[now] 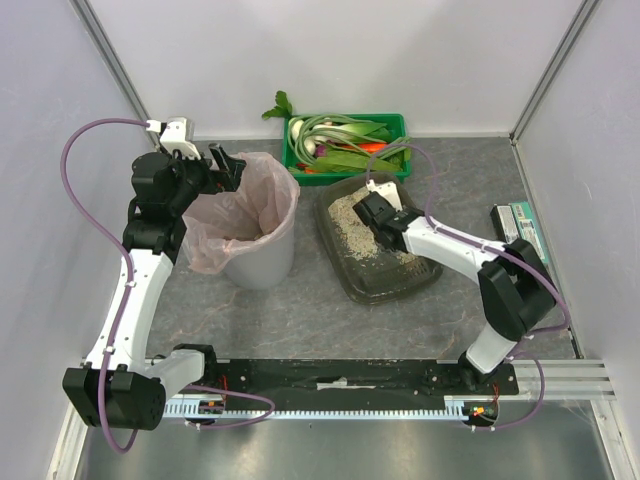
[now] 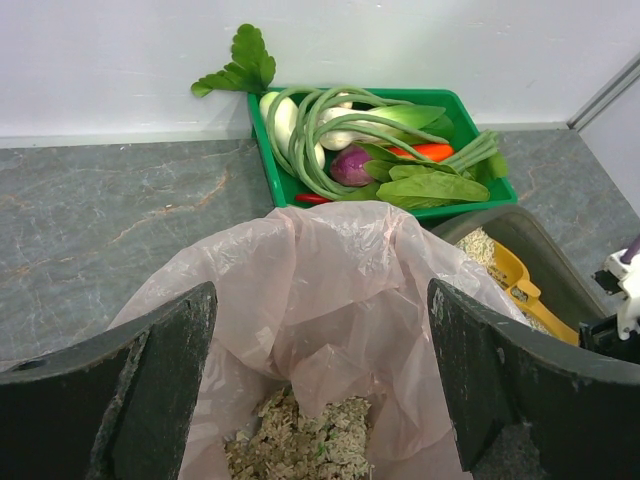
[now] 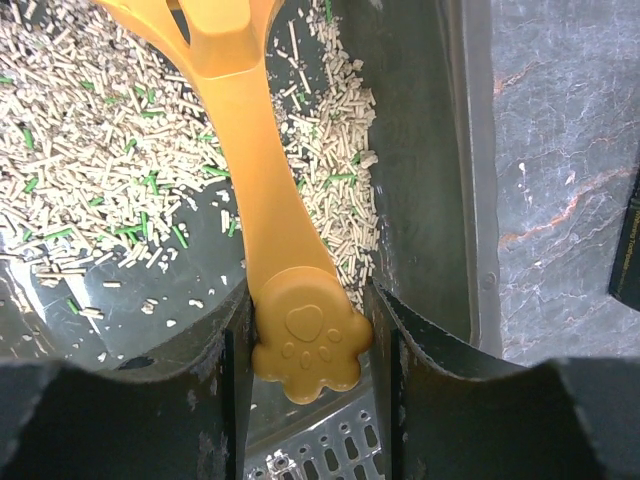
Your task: Clean the litter box
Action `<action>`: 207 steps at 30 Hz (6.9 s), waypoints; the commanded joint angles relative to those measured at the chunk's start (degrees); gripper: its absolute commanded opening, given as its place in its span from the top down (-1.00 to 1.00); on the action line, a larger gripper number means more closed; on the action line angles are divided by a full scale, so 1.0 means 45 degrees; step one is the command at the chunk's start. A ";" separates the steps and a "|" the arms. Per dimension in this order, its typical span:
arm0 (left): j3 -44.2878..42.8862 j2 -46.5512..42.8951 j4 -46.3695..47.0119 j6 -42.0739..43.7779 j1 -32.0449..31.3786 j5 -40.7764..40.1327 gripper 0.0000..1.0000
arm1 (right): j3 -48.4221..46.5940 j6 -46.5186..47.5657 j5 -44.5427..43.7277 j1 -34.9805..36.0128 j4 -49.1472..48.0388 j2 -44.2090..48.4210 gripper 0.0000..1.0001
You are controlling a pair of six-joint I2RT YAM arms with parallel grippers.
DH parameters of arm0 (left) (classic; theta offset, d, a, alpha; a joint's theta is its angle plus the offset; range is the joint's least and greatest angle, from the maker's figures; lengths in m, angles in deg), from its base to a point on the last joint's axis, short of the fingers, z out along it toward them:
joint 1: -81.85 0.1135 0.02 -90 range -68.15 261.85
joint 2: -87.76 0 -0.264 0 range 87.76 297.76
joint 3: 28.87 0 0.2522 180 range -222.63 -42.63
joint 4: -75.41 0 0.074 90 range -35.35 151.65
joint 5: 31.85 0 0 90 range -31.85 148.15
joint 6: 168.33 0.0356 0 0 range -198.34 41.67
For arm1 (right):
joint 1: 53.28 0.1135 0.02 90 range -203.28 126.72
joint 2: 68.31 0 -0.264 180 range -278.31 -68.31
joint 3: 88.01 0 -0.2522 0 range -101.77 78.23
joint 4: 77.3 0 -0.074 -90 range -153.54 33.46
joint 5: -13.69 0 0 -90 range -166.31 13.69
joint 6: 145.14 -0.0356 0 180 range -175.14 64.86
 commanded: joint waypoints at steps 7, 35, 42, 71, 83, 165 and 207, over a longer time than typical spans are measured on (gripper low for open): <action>-0.0346 -0.0261 0.0255 -0.0182 -0.0045 0.0074 -0.84 | 0.1003 -0.0034 -0.0268 0.0144 -0.1279 0.2177 1.00; -0.0248 -0.0124 0.0197 0.0111 -0.0104 -0.0433 -0.83 | 0.4832 -0.1049 -0.0697 0.1960 -0.2846 0.5655 1.00; -0.0288 -0.0339 0.0177 0.0092 -0.0104 -0.0394 -0.83 | 0.6314 -0.2262 -0.2392 0.3054 -0.2877 0.7978 1.00; -0.0249 -0.0319 0.0138 0.0248 -0.0280 -0.0687 -0.83 | 0.6220 -0.1935 -0.1854 0.3737 -0.3914 0.5854 1.00; -0.0288 -0.0299 0.0099 0.0229 -0.0319 -0.0609 -0.83 | 0.5397 -0.1929 -0.3143 0.3564 -0.2761 0.4424 1.00; -0.0132 -0.1218 -0.1503 0.1326 -0.0536 -0.1471 -0.99 | 0.2898 -0.2299 -0.1988 0.3074 0.3175 0.8138 1.00; 0.0787 -0.0632 -0.2655 0.0738 0.1362 -0.1375 0.13 | -0.2393 0.2152 -0.2338 0.3601 0.2901 0.7042 1.00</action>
